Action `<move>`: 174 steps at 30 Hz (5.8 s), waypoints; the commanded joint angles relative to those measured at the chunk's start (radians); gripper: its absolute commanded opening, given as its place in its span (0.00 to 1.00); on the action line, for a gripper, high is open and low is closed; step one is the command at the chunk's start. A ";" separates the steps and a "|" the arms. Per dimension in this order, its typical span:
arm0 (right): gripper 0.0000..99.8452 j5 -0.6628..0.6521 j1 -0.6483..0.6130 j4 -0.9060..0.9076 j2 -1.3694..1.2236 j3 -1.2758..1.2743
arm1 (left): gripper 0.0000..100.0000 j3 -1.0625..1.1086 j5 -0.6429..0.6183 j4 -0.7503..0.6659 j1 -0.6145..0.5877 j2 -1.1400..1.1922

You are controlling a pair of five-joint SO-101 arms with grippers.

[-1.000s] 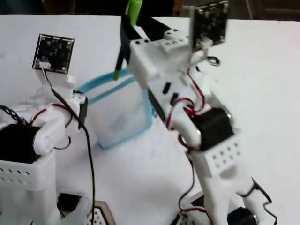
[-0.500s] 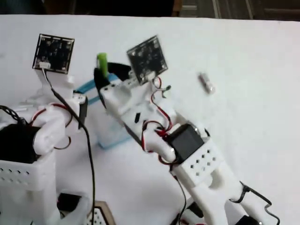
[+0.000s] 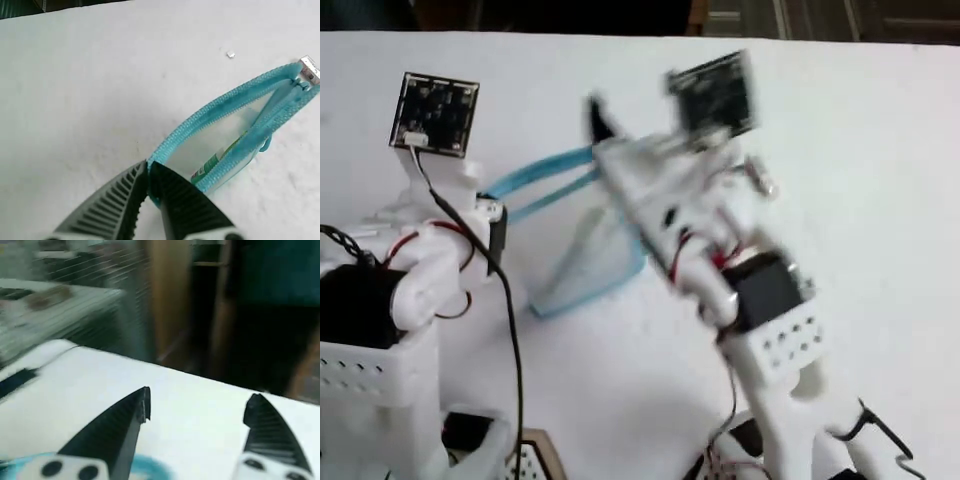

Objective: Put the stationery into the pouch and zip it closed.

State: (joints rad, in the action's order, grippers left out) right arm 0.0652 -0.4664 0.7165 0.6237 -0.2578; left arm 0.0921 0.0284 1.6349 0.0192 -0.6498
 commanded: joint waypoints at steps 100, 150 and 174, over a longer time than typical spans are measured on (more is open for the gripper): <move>0.27 -0.247 0.263 0.234 -0.507 -0.473 | 0.02 0.038 0.011 0.023 -0.007 0.004; 0.02 0.295 -0.122 0.116 0.163 0.193 | 0.02 0.049 0.009 0.015 -0.002 -0.093; 0.06 0.207 -0.282 -0.031 0.081 -0.258 | 0.02 0.106 0.009 -0.014 -0.007 -0.096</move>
State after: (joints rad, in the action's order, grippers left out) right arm 0.3230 -0.7365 0.6797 0.6882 -0.4895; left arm 0.1580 0.0284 1.6226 0.0192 -0.7541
